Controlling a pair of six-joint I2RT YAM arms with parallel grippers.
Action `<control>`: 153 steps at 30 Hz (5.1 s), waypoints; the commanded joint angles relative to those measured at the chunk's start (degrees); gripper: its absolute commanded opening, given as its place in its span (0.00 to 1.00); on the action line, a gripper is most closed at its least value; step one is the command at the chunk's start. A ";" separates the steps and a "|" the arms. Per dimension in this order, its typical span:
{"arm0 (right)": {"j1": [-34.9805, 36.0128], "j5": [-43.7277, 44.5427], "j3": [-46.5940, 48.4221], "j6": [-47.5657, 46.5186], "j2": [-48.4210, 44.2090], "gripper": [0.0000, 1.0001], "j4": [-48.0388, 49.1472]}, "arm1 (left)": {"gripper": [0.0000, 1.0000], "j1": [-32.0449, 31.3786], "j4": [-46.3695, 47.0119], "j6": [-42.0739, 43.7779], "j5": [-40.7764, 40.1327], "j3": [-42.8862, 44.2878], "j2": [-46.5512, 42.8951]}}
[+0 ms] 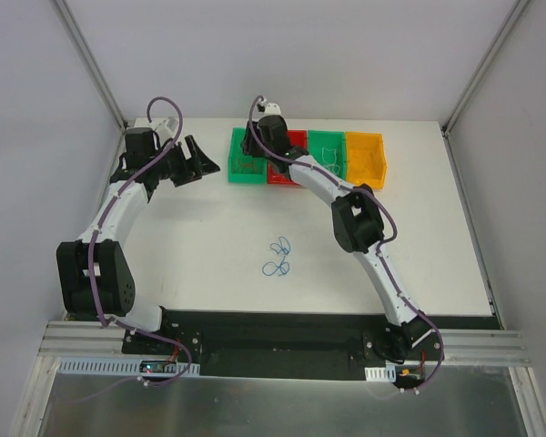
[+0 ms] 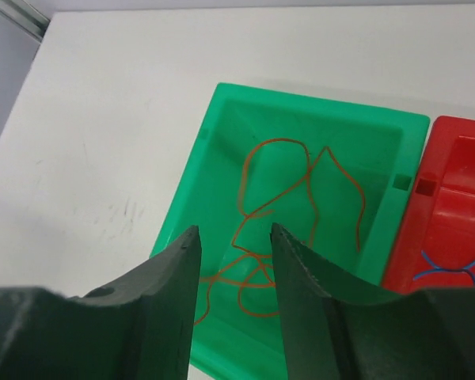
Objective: Untangle the cables
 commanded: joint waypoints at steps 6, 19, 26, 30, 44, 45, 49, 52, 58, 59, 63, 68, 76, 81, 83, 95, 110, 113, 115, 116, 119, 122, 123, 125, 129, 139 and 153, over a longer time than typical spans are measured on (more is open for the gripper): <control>0.97 3.50 -8.35 -7.00 -14.57 0.53 -6.35 | 0.76 0.48 2.50 -1.26 3.55 0.05 1.27; 4.31 -6.31 -63.26 -0.78 -52.46 0.69 -9.62 | 0.73 -6.89 4.08 -3.55 10.14 0.58 4.52; 13.01 -8.01 -82.01 1.33 -64.50 0.63 -7.31 | 0.69 -15.77 6.81 -6.62 14.53 0.23 6.72; 15.56 -5.73 -84.39 3.88 -70.48 0.59 -8.28 | 0.68 -17.71 6.89 -7.85 16.03 0.14 7.25; 25.85 6.92 -73.86 -3.14 -59.69 0.60 -18.21 | 0.67 -18.06 9.71 -9.61 18.40 -0.04 6.64; 26.11 7.98 -72.11 -3.75 -57.94 0.59 -19.61 | 0.67 -18.06 9.62 -9.61 18.49 0.05 6.64; 27.69 10.97 -67.09 -6.13 -52.57 0.59 -23.57 | 0.67 -18.06 9.80 -9.61 18.67 -0.04 7.16; 28.22 11.15 -65.50 -6.66 -50.98 0.57 -24.81 | 0.67 -17.98 9.88 -9.79 18.76 0.05 7.43; 28.40 10.10 -65.06 -6.31 -49.75 0.50 -26.47 | 0.67 -17.80 9.88 -9.88 18.58 0.05 6.99; 28.31 9.75 -64.97 -6.48 -49.31 0.46 -26.74 | 0.67 -17.71 9.88 -9.88 18.58 0.05 6.99; 28.22 8.52 -64.89 -7.27 -48.96 0.21 -26.39 | 0.68 -17.36 9.88 -9.79 18.49 -0.13 6.55; 28.31 10.71 -69.44 -6.75 -55.96 0.01 -23.42 | 0.67 -17.01 10.84 -9.79 19.01 -0.21 6.38; 23.67 3.17 -77.10 -5.35 -82.59 0.00 -17.61 | 0.60 -18.59 50.88 -27.87 28.86 -9.61 1.02; 15.94 -5.87 -77.63 0.18 -94.29 0.00 -15.58 | 0.73 -22.19 70.58 -36.23 31.23 -12.60 -0.75; 13.03 -9.92 -76.49 2.39 -95.36 0.00 -15.23 | 0.77 -23.68 79.45 -39.92 31.50 -13.74 -0.31; 11.17 -18.30 -73.41 7.84 -93.34 0.00 -8.55 | 0.60 -30.19 89.43 -43.98 34.57 -13.75 1.98; 10.64 -15.39 -71.22 6.70 -101.17 0.00 -9.78 | 0.15 -31.95 61.41 -24.84 32.47 -11.90 0.05; 10.64 -16.97 -70.25 5.21 -99.85 0.00 -10.83 | 0.04 -31.86 55.79 -19.83 30.54 -11.90 -2.14; 10.64 -16.19 -69.81 3.63 -99.41 0.00 -13.54 | 0.00 -31.95 50.69 -14.65 28.43 -12.17 -4.60; 10.64 -15.40 -69.72 2.49 -99.32 0.00 -15.99 | 0.00 -31.86 46.84 -11.75 27.12 -11.91 -5.92; 10.56 -10.32 -69.37 -1.11 -99.76 0.00 -23.38 | 0.00 -31.95 33.83 -1.56 22.12 -9.71 -9.00; 10.56 -7.05 -69.98 -2.61 -101.07 0.00 -27.00 | 0.00 -31.95 22.31 5.92 14.12 -7.43 -11.02; 10.64 -7.22 -70.16 -3.05 -101.42 0.00 -27.09 | 0.00 -31.86 19.49 7.94 11.66 -6.81 -11.38; 10.56 -6.26 -69.81 -4.80 -101.87 0.00 -27.97 | 0.00 -31.86 17.97 9.36 10.15 -6.54 -12.25; 10.64 1.73 -70.07 -6.22 -100.38 0.01 -31.49 | 0.00 -31.95 20.59 9.99 13.29 -7.59 -15.06; 10.64 -3.44 -82.37 -1.39 -94.05 0.18 -11.73 | 0.00 -32.57 28.51 7.71 22.09 -9.88 -19.56; 11.00 -15.04 -82.90 -9.19 -95.17 0.56 -6.34 | 0.00 -32.57 27.81 5.59 19.73 -9.44 -20.08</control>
